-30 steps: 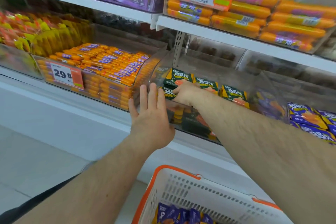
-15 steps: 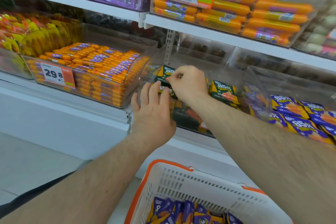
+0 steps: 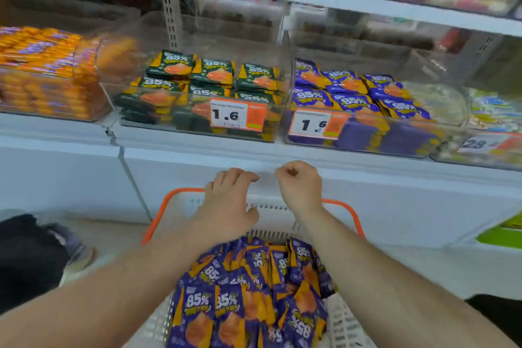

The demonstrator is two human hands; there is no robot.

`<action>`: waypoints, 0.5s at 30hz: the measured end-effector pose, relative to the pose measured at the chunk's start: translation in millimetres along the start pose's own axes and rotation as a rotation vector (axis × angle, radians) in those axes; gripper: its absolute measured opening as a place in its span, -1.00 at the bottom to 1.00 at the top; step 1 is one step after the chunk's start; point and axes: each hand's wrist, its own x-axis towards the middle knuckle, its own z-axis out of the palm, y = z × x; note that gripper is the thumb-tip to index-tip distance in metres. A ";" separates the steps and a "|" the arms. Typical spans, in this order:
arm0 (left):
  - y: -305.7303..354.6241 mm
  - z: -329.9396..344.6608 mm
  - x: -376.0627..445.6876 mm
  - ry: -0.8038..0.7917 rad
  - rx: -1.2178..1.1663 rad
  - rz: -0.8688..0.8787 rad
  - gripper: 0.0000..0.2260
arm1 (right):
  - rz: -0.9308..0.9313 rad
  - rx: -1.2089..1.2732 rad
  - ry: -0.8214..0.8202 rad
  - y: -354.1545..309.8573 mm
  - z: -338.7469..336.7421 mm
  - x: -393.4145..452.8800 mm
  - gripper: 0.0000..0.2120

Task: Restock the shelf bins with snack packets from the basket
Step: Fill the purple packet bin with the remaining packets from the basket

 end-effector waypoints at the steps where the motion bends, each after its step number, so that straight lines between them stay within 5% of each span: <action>1: 6.5 9.1 -2.4 -0.018 -0.034 -0.017 -0.46 | 0.035 -0.059 -0.010 15.7 -0.4 -0.5 -0.69; 9: 17.1 50.9 -11.4 -0.115 -0.199 -0.109 -0.50 | 0.211 -0.353 -0.231 106.0 -0.1 -16.1 -0.60; 15: 20.2 74.5 -13.3 -0.191 -0.318 -0.218 -0.51 | 0.311 -0.669 -0.786 167.6 4.9 -43.9 -0.60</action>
